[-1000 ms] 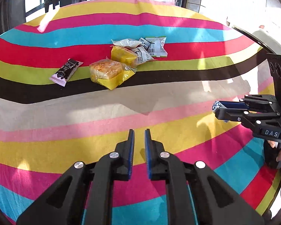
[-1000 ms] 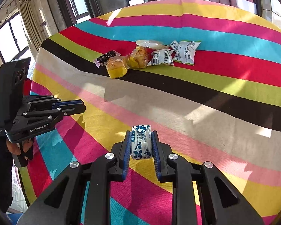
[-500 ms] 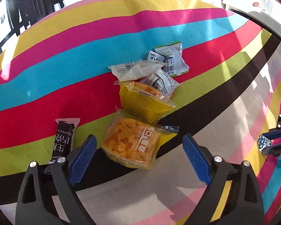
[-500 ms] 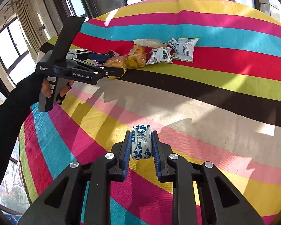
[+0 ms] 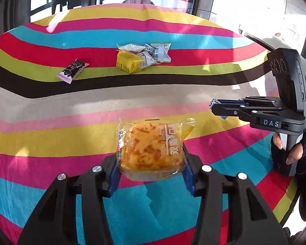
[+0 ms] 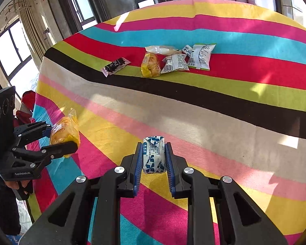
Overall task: Organize snacks
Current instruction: 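Carry both items to the white box and open both tools to drop them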
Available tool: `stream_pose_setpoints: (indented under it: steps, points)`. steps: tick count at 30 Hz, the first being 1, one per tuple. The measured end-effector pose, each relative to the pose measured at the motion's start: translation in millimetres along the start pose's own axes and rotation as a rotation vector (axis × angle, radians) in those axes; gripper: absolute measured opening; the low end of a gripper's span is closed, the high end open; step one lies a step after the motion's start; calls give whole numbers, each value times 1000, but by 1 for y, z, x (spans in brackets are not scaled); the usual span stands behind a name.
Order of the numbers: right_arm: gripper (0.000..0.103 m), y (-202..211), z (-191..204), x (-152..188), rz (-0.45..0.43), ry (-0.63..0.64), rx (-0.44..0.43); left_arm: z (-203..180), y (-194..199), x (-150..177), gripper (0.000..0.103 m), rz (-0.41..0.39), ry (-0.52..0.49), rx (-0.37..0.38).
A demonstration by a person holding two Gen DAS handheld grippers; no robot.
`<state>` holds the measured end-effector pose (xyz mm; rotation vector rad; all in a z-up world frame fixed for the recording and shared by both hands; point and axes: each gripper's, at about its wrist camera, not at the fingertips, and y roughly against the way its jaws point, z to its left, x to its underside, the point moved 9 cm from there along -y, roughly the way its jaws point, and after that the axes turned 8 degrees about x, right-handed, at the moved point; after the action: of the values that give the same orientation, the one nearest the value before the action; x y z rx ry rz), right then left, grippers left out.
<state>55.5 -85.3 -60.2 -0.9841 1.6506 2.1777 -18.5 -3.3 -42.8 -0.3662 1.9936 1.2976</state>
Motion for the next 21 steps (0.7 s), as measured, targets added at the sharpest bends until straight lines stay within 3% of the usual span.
stream_pose_setpoints:
  steps: [2,5,7,13,21]
  points:
    - [23,-3,0,0,12,4,5,-2,27,15,50,-73,73,26]
    - [23,-6,1,2,28,13,25,9,49,31,50,-136,124,-36]
    - [22,-6,0,2,29,11,30,16,58,37,50,-163,176,-5]
    - [22,4,1,5,27,-59,17,32,82,46,50,-217,198,-41]
    - [22,26,87,28,12,27,-77,54,117,78,50,-235,214,-132]
